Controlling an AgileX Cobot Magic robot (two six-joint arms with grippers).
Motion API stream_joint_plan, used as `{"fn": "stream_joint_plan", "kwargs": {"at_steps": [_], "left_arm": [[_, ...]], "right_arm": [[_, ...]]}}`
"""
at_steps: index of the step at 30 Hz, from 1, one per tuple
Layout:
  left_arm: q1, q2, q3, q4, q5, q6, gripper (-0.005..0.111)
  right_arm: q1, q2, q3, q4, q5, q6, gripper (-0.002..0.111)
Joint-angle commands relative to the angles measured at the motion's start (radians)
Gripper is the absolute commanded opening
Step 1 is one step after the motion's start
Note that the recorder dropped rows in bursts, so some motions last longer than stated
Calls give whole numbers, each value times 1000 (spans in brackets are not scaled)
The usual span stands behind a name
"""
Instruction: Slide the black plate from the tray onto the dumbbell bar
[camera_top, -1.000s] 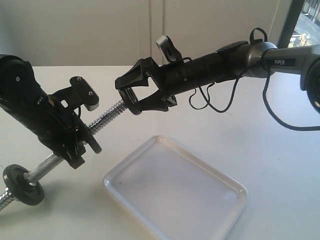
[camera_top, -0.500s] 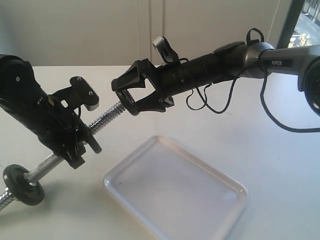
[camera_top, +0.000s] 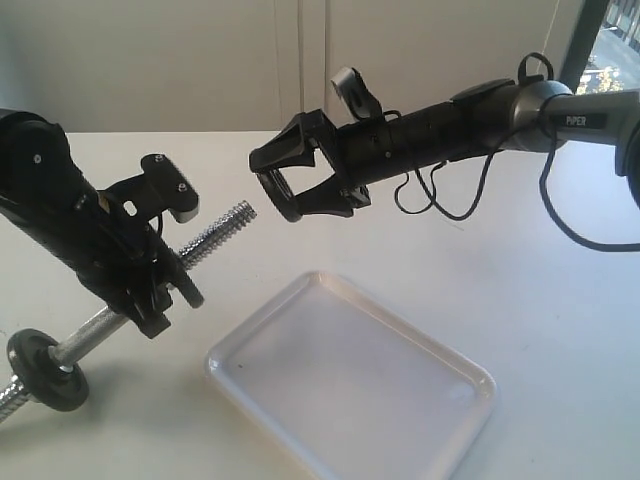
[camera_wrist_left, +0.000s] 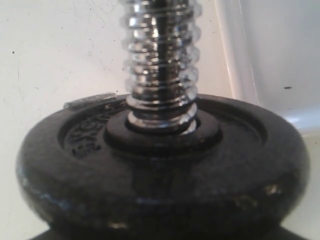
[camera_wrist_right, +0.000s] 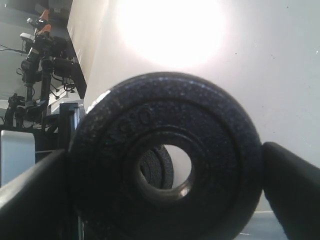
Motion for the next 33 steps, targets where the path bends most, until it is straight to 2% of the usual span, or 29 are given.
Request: {"fn": "stream_joint_plan", "kwargs": {"at_steps": [1,9,17,21,33], "left_arm": [[16,-8,-34,13,-71,4,0],[24,2,-34,13,-95,4,0],[24,2,-34,6,-93,4,0],[24,2,-34,4,-89,4,0],[24,2,-34,2,-89,4,0]], "right_arm": [[6,-41,-2,-4,35,21,0],[10,-59,0,-59,35,30,0],[46,-50,1,-27,35,25,0],[46,-31,1,65,35,-4,0],[48,-18,1,49,35,-21,0]]}}
